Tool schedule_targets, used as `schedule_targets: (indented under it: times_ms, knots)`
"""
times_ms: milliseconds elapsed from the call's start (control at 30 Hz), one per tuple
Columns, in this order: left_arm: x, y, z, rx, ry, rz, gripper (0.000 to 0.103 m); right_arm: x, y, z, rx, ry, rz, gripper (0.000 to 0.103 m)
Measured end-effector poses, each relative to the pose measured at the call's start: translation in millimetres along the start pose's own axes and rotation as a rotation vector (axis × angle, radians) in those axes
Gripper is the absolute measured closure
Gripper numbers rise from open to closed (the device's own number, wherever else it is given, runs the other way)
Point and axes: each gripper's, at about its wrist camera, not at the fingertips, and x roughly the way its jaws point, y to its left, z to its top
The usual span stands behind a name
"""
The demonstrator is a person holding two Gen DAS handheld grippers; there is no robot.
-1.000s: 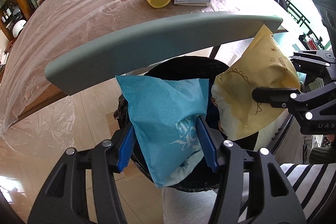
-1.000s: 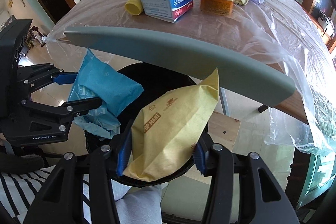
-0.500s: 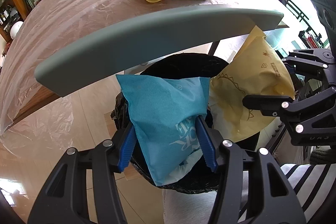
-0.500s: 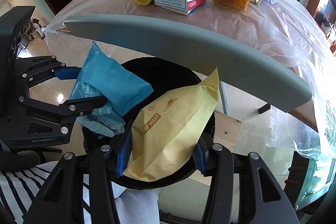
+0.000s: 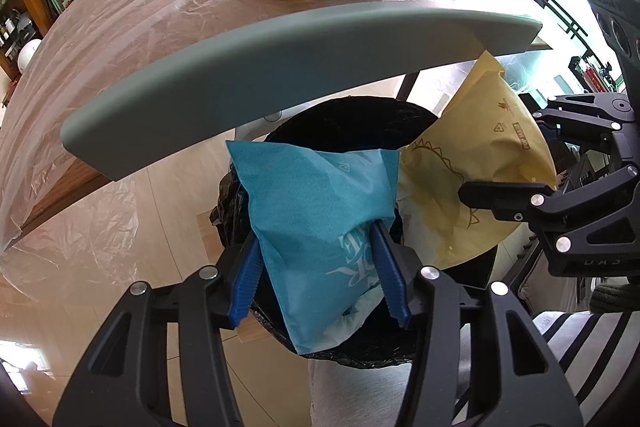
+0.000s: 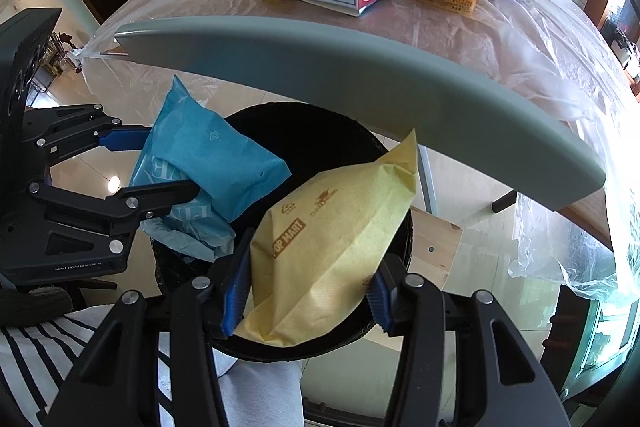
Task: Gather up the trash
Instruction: 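Open both tools to drop the two bags into the bin, then move both tools back over the table toward the remaining items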
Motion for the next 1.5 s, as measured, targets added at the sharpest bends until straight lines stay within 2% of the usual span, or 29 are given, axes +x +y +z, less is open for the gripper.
schedule_targets:
  times_ms: [100,167,200,233,400,500,567,633,700,800,967,1100,1267,1500]
  knots:
    - [-0.6,3.1,-0.1,-0.006,-0.007,-0.016,0.049,0.6,-1.2,-0.5,0.01,0.002,-0.002,0.052]
    - [-3.2,5.7,-1.4,-0.007,-0.024,-0.012,0.038,-1.8,-3.5,-0.8,0.03,-0.006,-0.005,0.047]
    - [-6.1,5.4,-0.9,-0.007,-0.032,-0.018,0.029,-4.5,-5.2,-1.4,0.04,-0.012,-0.001,0.042]
    - [-8.6,6.0,-1.2,-0.006,-0.042,-0.022,0.028,-7.1,-6.2,-2.2,0.044,-0.016,-0.004,0.037]
    - [-17.4,7.2,-1.8,0.012,-0.063,-0.02,0.021,-27.9,-6.6,-5.5,0.023,-0.063,-0.049,0.024]
    - [-26.6,8.7,-2.7,-0.002,-0.074,-0.038,0.019,-45.3,-8.9,-5.3,0.027,-0.105,-0.069,0.019]
    - [-39.2,11.0,-1.0,-0.014,-0.103,-0.055,0.016,-61.4,-11.9,-5.4,0.04,-0.155,-0.074,0.016]
    - [-53.1,10.3,2.8,-0.024,-0.143,-0.058,0.008,-79.8,-15.2,-1.2,0.061,-0.215,-0.089,0.008]
    - [-67.9,11.5,6.2,-0.028,-0.187,-0.06,0.006,-96.9,-20.1,4.8,0.084,-0.276,-0.111,0.004]
    - [-88.8,12.7,18.6,-0.034,-0.269,-0.047,0.003,-115.3,-35.3,23.1,0.139,-0.341,-0.143,0.004]
    - [-102.1,4.8,47.4,-0.035,-0.349,-0.058,0.002,-127.4,-74.5,61.0,0.257,-0.413,-0.15,0.004]
    - [-96.1,-3.3,71.9,-0.006,-0.36,-0.051,0.002,-118.4,-91.1,99.3,0.246,-0.416,-0.172,0.004]
    - [-84.9,-12.5,91.1,0.036,-0.355,-0.043,0.002,-93.6,-112.9,142.9,0.196,-0.357,-0.175,0.004]
    - [-69.8,-3.5,113.3,0.0,-0.326,-0.08,0.002,-57.7,-123.8,179.5,0.104,-0.272,-0.203,0.006]
